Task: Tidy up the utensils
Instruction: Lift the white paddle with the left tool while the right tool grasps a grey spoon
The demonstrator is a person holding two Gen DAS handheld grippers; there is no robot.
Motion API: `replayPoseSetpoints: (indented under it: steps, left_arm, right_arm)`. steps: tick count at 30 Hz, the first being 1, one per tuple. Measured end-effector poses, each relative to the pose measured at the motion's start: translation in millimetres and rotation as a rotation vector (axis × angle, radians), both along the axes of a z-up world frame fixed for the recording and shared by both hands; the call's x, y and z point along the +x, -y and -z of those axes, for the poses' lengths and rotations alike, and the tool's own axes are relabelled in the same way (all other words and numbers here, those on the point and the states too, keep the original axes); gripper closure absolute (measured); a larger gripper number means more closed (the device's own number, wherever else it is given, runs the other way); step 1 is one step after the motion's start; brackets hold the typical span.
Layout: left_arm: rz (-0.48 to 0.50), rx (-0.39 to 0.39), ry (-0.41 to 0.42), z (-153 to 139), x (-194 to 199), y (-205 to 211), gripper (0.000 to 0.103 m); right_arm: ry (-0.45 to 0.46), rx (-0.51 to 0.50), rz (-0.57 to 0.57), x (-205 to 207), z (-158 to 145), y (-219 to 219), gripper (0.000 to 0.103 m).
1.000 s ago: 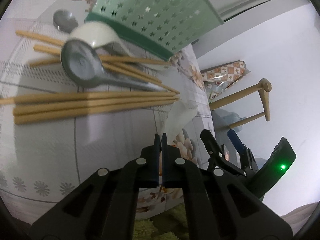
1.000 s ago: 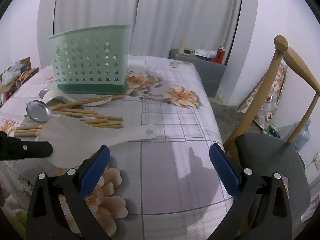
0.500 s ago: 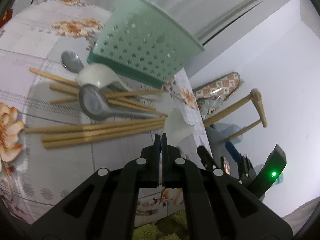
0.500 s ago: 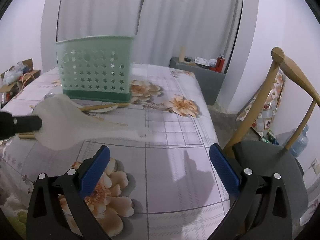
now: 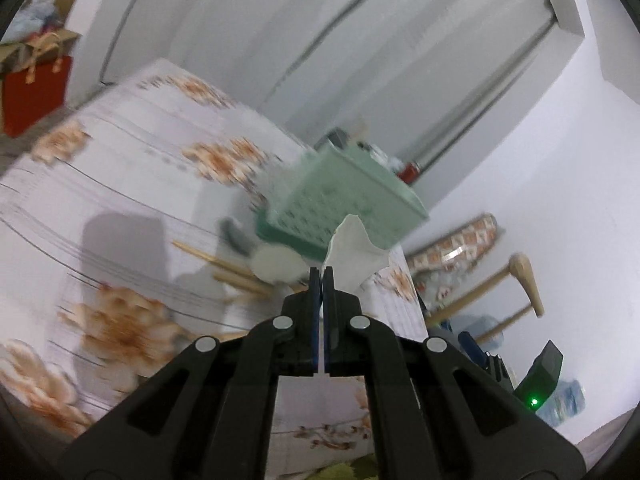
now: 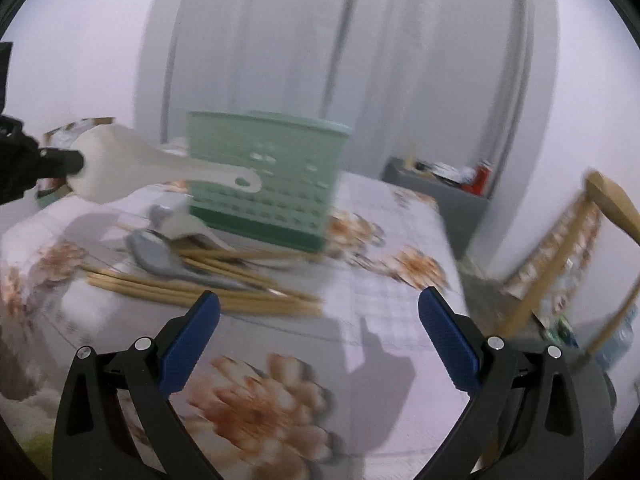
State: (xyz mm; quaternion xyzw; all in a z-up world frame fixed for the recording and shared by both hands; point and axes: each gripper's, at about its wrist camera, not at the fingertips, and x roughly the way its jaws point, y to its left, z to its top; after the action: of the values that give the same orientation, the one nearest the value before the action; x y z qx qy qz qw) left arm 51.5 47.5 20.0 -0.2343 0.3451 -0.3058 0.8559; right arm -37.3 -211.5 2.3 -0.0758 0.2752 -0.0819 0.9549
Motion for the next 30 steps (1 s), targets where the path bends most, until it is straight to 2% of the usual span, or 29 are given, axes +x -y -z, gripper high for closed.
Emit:
replayPoseSetpoints:
  steps: [7,13,16,18,22,25,30]
  left_arm:
    - [-0.116,-0.004,0.024,-4,4,-44,0.103]
    - [-0.176,-0.023,0.01,5,12,-67,0.103]
    - [-0.191,-0.031,-0.004,12,16,-74,0.103]
    - [-0.197,-0.034,-0.014,16,20,-76,0.103]
    - [-0.204,-0.037,-0.028,23,27,-81,0.103]
    - [-0.207,-0.038,-0.037,26,31,-84,0.103]
    - [-0.214,-0.034,-0.037,27,33,-85,0.103]
  right_arm:
    - [-0.015,0.013,-0.218,31,-7,-50,0.024]
    - [-0.102,0.012,-0.339,68,6,-89,0.037]
    - [-0.134,-0.015,-0.356,81,15,-103,0.045]
    - [-0.161,-0.047,-0.362,87,24,-114,0.054]
    - [-0.221,-0.092,-0.357,99,40,-129,0.064]
    - [-0.265,-0.132,-0.331,108,54,-134,0.071]
    - [-0.287,-0.172,-0.298,113,63,-138,0.09]
